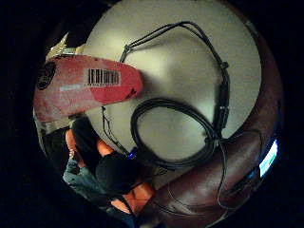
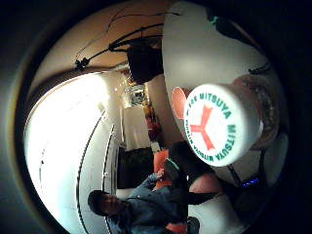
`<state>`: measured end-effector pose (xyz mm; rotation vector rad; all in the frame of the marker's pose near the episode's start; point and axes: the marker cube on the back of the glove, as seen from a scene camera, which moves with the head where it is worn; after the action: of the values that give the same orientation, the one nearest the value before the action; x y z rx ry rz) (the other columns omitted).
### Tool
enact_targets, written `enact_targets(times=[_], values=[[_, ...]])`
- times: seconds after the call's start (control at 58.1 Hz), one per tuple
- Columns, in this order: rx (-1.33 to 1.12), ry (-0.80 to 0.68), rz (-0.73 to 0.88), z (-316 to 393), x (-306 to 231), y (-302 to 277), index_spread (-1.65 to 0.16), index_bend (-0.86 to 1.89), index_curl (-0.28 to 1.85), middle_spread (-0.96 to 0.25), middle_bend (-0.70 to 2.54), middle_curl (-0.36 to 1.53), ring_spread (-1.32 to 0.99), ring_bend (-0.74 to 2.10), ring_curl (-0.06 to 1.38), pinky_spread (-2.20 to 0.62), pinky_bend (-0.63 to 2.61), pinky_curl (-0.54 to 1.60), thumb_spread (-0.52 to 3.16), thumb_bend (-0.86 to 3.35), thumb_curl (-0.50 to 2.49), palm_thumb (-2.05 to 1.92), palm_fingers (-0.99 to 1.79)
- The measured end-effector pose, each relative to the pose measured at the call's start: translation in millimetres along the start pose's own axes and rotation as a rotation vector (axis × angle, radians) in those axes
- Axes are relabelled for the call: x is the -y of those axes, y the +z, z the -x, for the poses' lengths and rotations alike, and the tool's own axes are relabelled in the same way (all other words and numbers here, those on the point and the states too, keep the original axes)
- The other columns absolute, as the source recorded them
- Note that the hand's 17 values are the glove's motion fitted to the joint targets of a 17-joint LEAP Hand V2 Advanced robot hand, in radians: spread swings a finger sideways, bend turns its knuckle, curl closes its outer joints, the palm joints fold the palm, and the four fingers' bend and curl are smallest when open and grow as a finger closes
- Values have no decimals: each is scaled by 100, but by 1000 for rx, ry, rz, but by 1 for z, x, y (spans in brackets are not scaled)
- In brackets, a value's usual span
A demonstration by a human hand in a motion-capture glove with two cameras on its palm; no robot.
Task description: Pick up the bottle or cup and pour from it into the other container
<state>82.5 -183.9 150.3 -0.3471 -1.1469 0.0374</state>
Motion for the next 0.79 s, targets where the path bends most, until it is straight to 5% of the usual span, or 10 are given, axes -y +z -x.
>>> enact_targets(times=[0.052, 0.792], values=[[-6, -83, 5, -1, 5, 1, -38, 17, 29, -23, 19, 35, -12, 19, 27, 23, 27, 33, 82, -3, 33, 54, 32], [144, -80, -158, 4, 28, 28, -36, 15, 29, -19, 19, 34, -12, 23, 28, 23, 27, 35, 82, -2, 34, 59, 35]])
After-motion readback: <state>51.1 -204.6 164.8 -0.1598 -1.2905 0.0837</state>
